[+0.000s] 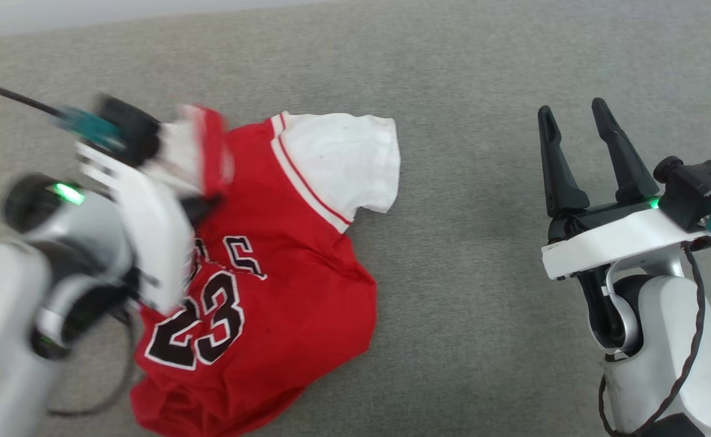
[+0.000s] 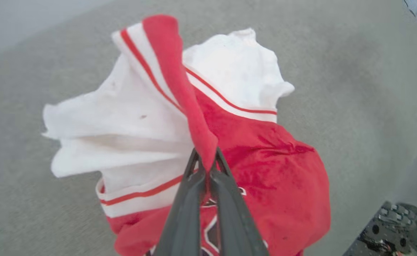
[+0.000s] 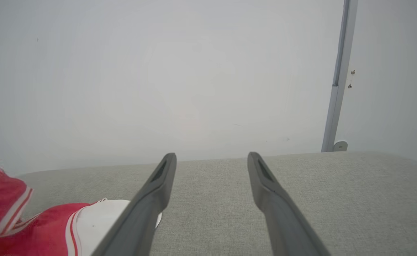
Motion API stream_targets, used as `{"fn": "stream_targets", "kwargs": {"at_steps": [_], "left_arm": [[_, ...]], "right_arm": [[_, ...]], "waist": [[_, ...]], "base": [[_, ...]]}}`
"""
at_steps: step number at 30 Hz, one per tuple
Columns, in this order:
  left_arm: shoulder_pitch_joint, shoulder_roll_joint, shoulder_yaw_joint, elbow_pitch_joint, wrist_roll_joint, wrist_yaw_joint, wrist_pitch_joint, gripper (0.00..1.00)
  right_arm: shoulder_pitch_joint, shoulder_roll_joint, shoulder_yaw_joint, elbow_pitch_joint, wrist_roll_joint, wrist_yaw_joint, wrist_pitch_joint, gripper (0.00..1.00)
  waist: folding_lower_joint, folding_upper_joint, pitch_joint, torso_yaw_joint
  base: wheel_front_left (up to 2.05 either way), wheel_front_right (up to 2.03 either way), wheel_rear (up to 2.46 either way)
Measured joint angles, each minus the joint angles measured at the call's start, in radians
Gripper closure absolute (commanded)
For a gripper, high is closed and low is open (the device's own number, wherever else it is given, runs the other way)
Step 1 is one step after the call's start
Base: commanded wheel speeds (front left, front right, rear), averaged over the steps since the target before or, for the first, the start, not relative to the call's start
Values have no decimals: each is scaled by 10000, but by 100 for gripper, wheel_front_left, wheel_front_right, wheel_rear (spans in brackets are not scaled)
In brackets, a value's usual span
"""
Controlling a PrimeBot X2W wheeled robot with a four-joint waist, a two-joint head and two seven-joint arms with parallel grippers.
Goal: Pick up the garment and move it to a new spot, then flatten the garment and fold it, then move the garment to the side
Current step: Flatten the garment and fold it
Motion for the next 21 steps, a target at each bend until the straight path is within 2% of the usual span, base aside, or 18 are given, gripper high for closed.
{"fn": "stream_targets", "kwargs": {"at_steps": [4,10,13,18,21], "left_arm": [[314,-299,-876,-253,336,-130,288,100],[880,-510,-1553,167,623,-290,134,100],[911,-545,-1580,391,660,-378,-144,0],[853,-359,-1233,382,458,-441,-201,0],[534,-73,-859,86,326,-290,13,0]], "right_arm": [[27,0,56,29,105,0,-86,0],[54,-2,117,115,207,0,-190,0],[121,0,84,142,207,0,-259,0],[187,0,-50,176,207,0,-263,0],[194,0,-100,178,207,0,-265,0]], "waist": [[0,0,64,-266],[0,0,154,-514],[-1,0,154,-497],[0,0,77,-377],[0,0,11,-288]], "base": [[0,0,0],[0,0,0],[0,0,0],[0,0,0],[0,0,0]]}}
